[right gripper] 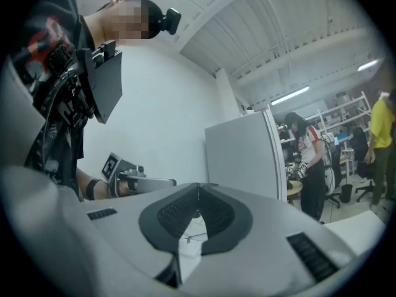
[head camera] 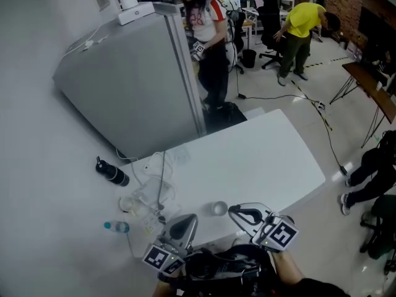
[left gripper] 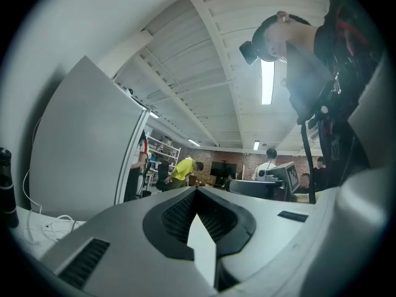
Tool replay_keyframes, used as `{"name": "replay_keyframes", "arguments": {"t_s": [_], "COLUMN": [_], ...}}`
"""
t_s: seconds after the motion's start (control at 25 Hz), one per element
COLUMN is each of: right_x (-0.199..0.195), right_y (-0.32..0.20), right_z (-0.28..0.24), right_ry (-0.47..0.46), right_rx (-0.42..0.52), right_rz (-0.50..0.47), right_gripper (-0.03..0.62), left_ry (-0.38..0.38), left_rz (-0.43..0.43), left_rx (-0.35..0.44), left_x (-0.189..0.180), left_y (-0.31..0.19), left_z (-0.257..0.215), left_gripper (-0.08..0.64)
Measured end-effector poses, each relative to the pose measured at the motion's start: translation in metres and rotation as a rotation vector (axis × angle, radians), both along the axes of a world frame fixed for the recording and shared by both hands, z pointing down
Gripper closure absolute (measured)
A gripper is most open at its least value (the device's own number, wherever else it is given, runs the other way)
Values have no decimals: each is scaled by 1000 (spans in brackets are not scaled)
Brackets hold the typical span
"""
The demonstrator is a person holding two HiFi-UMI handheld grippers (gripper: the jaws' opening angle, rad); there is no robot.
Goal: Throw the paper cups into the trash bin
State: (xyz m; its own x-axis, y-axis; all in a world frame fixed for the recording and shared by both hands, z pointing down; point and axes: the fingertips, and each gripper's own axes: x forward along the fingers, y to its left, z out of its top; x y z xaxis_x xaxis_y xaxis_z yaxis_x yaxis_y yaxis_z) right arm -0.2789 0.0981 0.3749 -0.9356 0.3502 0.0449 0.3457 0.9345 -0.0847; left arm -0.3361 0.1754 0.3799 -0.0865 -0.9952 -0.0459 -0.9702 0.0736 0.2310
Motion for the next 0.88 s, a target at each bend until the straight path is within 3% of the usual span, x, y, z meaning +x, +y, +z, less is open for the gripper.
{"name": "replay_keyframes", "arguments": {"t_s": [0.24,0.6,0.68,0.8,0.88], "right_x": [-6,-6,-4,0,2], "right_y": [0,1,1,3,2], "right_z": [40,176,209,258,286], "right_ry": [65,346,402,476,524], "right_rx": [86,214,210,164,156], "right_rz": [51,69,84,113,130], "right_gripper": [499,204,160,155,96], "left_ry": [-17,-5,0,4,7], "left_rz": [-10,-76,-92,-104,-106], "left_rx": [-2,-5,-11,-19,-22], "left_x": [-5,-5,-4,0,3], "left_y": [-1,16,20,25,27], "left_z": [17,18,18,20,20], "left_gripper": [558,558,558,558,558]}}
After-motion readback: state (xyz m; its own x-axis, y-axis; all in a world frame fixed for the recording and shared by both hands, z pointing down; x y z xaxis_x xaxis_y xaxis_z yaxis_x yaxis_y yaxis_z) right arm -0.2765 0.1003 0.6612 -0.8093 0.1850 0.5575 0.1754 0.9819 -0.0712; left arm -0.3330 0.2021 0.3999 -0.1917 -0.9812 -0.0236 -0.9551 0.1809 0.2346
